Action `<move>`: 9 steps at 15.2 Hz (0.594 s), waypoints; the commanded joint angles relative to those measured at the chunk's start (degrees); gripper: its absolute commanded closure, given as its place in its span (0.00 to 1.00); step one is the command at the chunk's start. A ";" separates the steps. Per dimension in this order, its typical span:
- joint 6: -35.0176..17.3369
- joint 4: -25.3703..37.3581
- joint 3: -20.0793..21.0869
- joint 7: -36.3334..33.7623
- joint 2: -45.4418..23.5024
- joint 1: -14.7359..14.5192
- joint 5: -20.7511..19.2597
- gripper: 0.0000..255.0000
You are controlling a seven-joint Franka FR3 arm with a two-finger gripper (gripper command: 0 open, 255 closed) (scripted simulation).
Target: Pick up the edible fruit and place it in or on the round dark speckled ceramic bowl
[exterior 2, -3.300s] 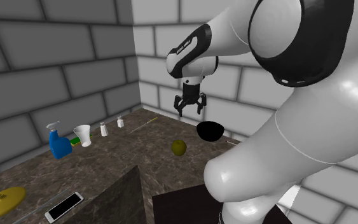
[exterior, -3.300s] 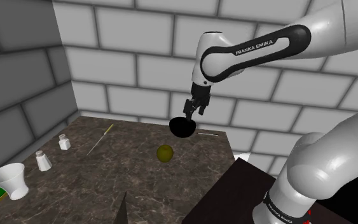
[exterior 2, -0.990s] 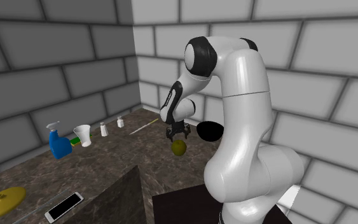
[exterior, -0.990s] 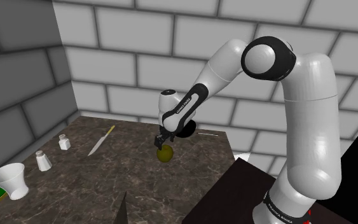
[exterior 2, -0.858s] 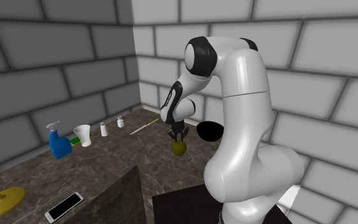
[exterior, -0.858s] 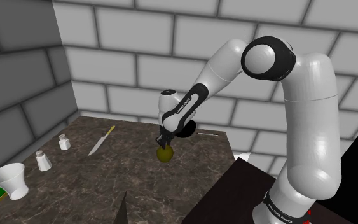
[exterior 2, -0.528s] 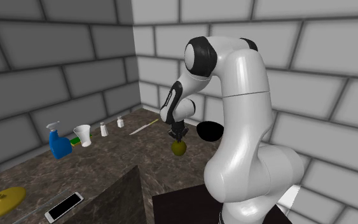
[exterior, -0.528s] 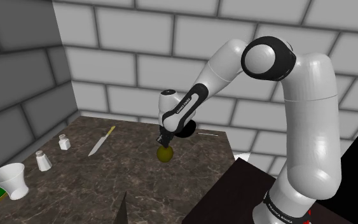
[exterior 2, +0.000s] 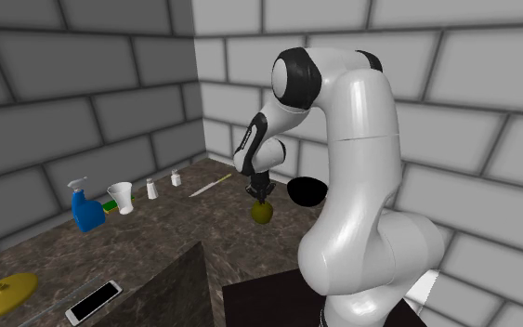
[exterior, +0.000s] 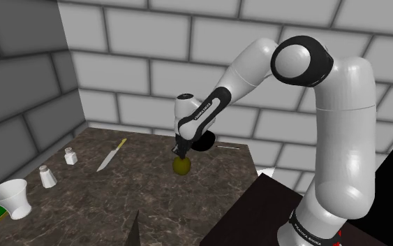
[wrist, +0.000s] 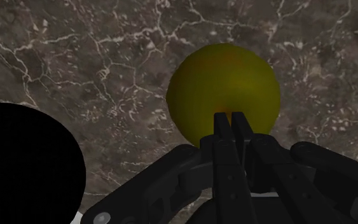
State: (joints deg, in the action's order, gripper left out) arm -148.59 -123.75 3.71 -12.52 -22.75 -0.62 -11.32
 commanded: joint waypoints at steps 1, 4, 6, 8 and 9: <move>1.22 -0.08 0.24 0.27 1.29 0.10 0.35 1.00; 3.09 -0.08 0.55 0.78 3.18 0.30 0.90 1.00; 4.36 -0.02 0.74 1.12 4.40 0.41 1.27 1.00; 5.64 0.10 0.91 1.45 5.58 0.51 1.63 1.00; 6.29 0.17 0.99 1.62 6.16 0.56 1.80 1.00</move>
State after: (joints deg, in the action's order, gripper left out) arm -143.19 -123.98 4.57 -10.95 -17.06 0.00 -9.70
